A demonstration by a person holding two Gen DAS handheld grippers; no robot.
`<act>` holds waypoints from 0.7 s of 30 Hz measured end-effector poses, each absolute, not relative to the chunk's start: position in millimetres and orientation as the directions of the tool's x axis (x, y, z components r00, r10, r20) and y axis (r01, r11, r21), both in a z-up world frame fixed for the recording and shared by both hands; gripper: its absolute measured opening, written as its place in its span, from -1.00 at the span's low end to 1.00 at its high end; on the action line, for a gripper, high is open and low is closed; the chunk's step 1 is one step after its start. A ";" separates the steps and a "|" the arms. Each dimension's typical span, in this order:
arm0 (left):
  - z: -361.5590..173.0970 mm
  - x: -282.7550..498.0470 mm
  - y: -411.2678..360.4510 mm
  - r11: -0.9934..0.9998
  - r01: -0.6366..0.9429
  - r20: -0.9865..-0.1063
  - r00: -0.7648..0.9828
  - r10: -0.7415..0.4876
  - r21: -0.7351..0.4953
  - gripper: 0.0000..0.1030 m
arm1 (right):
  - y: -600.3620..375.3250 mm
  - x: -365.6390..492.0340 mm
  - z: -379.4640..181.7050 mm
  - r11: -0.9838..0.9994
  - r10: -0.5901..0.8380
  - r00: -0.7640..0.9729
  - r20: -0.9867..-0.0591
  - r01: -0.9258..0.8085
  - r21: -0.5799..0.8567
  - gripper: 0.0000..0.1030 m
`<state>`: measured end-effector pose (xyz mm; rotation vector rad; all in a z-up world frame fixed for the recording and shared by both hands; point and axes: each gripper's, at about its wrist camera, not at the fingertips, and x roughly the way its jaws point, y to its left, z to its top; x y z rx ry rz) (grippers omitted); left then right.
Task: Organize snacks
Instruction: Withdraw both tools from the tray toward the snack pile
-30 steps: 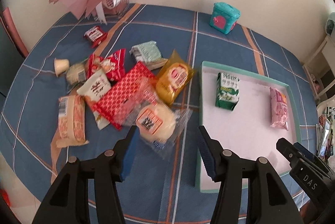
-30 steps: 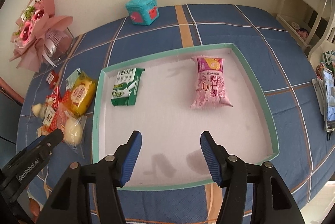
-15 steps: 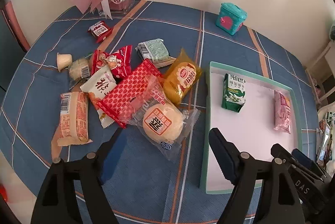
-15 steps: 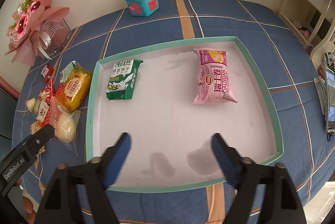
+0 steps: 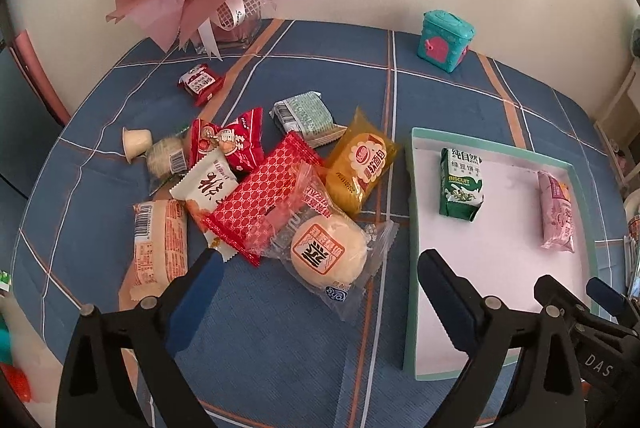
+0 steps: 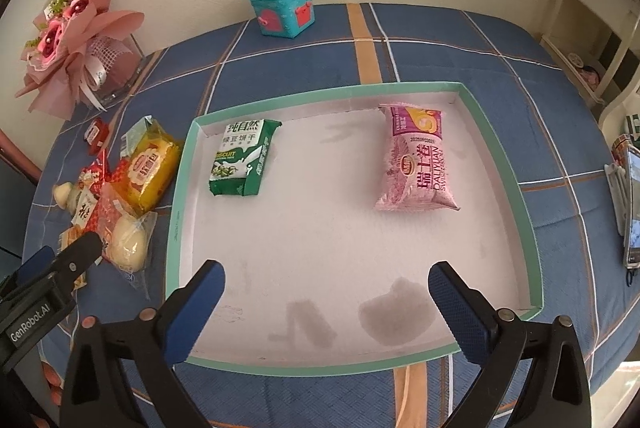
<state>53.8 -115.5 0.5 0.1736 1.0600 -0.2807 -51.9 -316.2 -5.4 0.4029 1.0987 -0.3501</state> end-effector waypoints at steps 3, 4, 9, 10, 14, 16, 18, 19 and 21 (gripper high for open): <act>-0.1 54.6 -114.3 0.952 0.307 -0.879 0.455 -0.144 0.003 0.90 | -317.1 -51.4 -10.1 0.863 -0.014 0.426 -0.905 0.462 0.204 1.00; -0.1 54.9 -113.5 0.953 0.304 -0.879 0.454 -0.144 0.001 0.90 | -316.2 -50.9 -10.4 0.865 -0.023 0.424 -0.905 0.463 0.195 1.00; -1.2 58.1 -108.4 0.957 0.291 -0.878 0.456 -0.143 -0.005 0.90 | -315.8 -49.5 -5.0 0.870 -0.069 0.465 -0.882 0.462 0.176 1.00; -1.6 59.0 -107.0 0.957 0.289 -0.877 0.458 -0.142 -0.004 0.90 | -316.5 -49.2 -4.5 0.869 -0.064 0.482 -0.874 0.458 0.189 1.00; -4.3 63.2 -102.2 0.959 0.283 -0.876 0.466 -0.129 0.009 0.90 | -313.2 -44.6 -6.2 0.875 -0.084 0.505 -0.859 0.451 0.179 1.00; -5.5 65.4 -99.1 0.960 0.279 -0.875 0.466 -0.129 0.007 0.90 | -310.8 -42.0 -9.1 0.875 -0.079 0.511 -0.856 0.446 0.185 1.00; -5.5 67.2 -95.1 0.961 0.276 -0.872 0.471 -0.135 0.000 0.90 | -307.0 -39.1 -11.8 0.877 -0.077 0.510 -0.857 0.444 0.185 1.00; -5.1 67.9 -93.1 0.961 0.275 -0.868 0.478 -0.136 0.001 0.90 | -303.6 -37.5 -13.1 0.880 -0.079 0.509 -0.857 0.439 0.180 1.00; -3.8 69.2 -89.1 0.962 0.273 -0.859 0.496 -0.128 0.014 0.99 | -294.0 -33.4 -15.0 0.891 -0.073 0.510 -0.857 0.420 0.174 1.00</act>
